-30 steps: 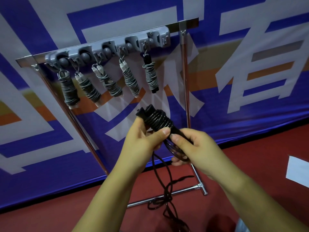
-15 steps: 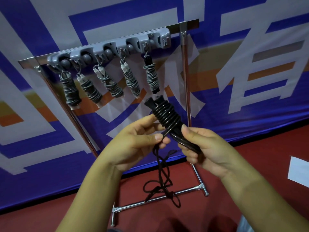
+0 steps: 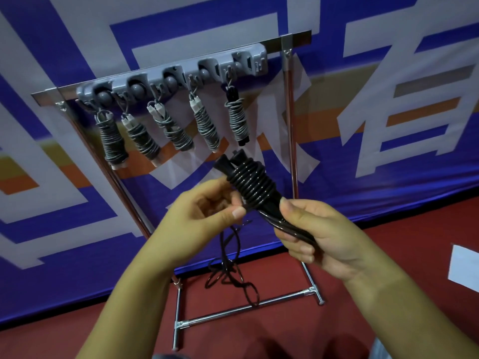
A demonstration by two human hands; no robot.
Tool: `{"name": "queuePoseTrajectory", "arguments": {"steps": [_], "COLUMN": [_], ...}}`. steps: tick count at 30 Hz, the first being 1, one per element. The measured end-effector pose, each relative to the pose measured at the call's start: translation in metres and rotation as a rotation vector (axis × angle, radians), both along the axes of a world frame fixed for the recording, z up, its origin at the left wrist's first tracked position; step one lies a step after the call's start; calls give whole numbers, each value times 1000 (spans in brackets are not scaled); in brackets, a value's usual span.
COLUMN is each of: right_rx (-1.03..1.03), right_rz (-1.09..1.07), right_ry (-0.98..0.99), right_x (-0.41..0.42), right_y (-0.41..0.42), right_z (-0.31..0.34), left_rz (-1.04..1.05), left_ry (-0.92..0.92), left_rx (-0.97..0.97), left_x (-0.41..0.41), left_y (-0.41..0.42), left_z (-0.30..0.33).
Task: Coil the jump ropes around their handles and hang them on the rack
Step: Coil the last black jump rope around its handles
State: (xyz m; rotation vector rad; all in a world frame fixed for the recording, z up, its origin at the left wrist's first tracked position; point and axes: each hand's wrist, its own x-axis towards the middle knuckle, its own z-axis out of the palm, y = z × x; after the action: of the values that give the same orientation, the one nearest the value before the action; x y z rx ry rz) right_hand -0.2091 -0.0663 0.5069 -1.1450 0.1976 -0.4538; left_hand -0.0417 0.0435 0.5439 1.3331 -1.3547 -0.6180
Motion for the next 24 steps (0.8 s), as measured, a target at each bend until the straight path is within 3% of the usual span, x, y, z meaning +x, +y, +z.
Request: {"name": "queuePoseTrajectory", "arguments": {"steps": [3, 6, 8, 10, 13, 16, 19, 24], "right_rx": [110, 333, 447, 360, 151, -254, -651, -884], "right_rz": [214, 589, 684, 540, 84, -208, -364, -496], "right_ry": [-67, -143, -137, 5, 160, 180, 199, 239], "right_x": [0, 7, 12, 10, 6, 7, 6, 8], "right_y": [-2, -9, -13, -13, -9, -3, 4, 3], "right_z": [-2, -8, -10, -7, -8, -15, -19, -25], "left_rz": [-74, -194, -213, -181, -81, -5, 25, 78], "left_ry": [70, 175, 244, 289, 295, 257, 236, 240], "left_rx": [-29, -72, -96, -85, -45, -22, -25, -25], "left_x": [2, 0, -2, -2, -2, -7, -14, -27], "left_y": [-2, -8, -13, -15, -15, -16, -16, -16], "left_z": [-6, -10, -12, -15, -22, -24, -21, -18]}}
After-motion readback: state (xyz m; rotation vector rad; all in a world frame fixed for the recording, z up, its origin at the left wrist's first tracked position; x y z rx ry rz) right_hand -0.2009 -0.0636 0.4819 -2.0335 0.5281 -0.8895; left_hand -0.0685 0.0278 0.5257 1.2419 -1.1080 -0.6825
